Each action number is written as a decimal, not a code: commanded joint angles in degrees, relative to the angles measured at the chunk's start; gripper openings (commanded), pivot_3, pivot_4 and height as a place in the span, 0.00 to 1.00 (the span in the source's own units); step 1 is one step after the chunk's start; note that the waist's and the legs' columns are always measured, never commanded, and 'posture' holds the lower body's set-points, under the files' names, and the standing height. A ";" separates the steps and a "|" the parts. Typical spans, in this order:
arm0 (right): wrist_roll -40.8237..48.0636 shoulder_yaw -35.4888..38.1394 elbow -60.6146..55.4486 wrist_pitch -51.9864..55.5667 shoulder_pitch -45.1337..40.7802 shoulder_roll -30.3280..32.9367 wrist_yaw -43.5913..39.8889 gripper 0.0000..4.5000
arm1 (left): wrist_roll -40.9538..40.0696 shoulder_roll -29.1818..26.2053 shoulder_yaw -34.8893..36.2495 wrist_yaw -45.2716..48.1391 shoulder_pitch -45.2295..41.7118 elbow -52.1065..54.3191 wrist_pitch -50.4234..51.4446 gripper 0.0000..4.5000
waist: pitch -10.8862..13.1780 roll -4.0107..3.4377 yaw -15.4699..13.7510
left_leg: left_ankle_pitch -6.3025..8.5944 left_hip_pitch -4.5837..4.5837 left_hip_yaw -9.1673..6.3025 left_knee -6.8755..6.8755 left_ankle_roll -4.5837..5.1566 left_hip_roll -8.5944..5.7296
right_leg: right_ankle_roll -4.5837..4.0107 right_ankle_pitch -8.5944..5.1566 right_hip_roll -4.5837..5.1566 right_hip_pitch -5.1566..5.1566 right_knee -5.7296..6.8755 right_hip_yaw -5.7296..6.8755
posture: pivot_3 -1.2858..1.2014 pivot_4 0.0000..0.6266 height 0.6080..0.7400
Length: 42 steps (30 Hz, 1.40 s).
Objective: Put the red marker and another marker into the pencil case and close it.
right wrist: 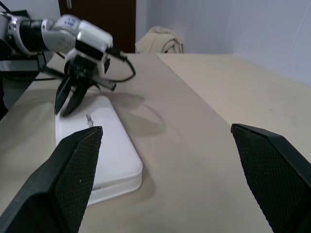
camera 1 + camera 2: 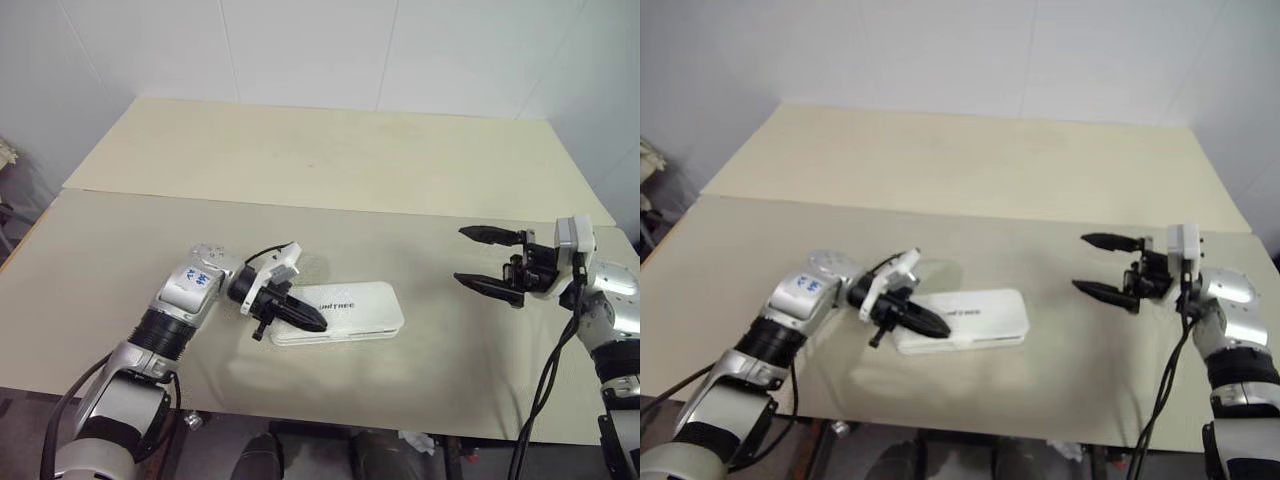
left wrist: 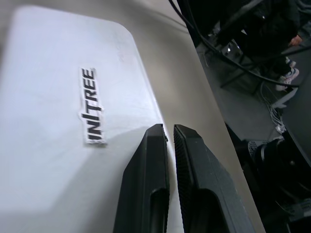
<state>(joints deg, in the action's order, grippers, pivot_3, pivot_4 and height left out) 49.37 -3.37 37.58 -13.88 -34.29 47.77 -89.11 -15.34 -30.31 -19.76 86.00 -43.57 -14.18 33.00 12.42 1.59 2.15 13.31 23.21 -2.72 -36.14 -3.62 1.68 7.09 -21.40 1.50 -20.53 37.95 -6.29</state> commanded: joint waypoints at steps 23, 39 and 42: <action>0.70 -1.80 -0.13 -1.48 -4.78 -2.69 -3.39 1.00 | -5.10 2.41 10.90 -12.15 1.85 3.70 -6.17 0.07 | -0.04 -0.08 0.01 | -0.09 0.05 -0.03 0.05 0.10 0.10 | 0.03 0.16 0.06 -0.03 -0.08 -0.01 | 0.52 0.24 1.00; -1.58 -3.10 6.31 -2.17 -10.01 -3.43 -3.39 1.00 | -13.30 -5.91 26.39 -26.23 21.24 27.79 2.50 0.92 | -0.03 -0.09 0.94 | -0.06 0.04 0.02 0.10 0.12 0.12 | 0.03 0.14 0.13 -0.02 -0.15 -0.06 | 0.52 0.24 1.00; -2.14 -3.45 8.37 -2.49 -11.28 -3.96 -3.39 1.00 | -12.36 -7.59 27.75 -28.50 24.01 30.50 1.61 0.99 | -0.03 -0.10 1.05 | -0.06 0.03 0.03 0.14 0.12 0.12 | 0.03 0.13 0.14 -0.03 -0.18 -0.06 | 0.52 0.24 1.00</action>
<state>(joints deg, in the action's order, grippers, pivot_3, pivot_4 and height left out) 47.00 -6.74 45.45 -15.19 -44.36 43.70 -89.13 -27.08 -37.06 6.49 58.73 -20.58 13.18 35.17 12.39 1.50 3.20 13.26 23.24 -2.70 -36.00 -3.50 1.80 7.12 -21.27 1.63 -20.56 37.75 -6.35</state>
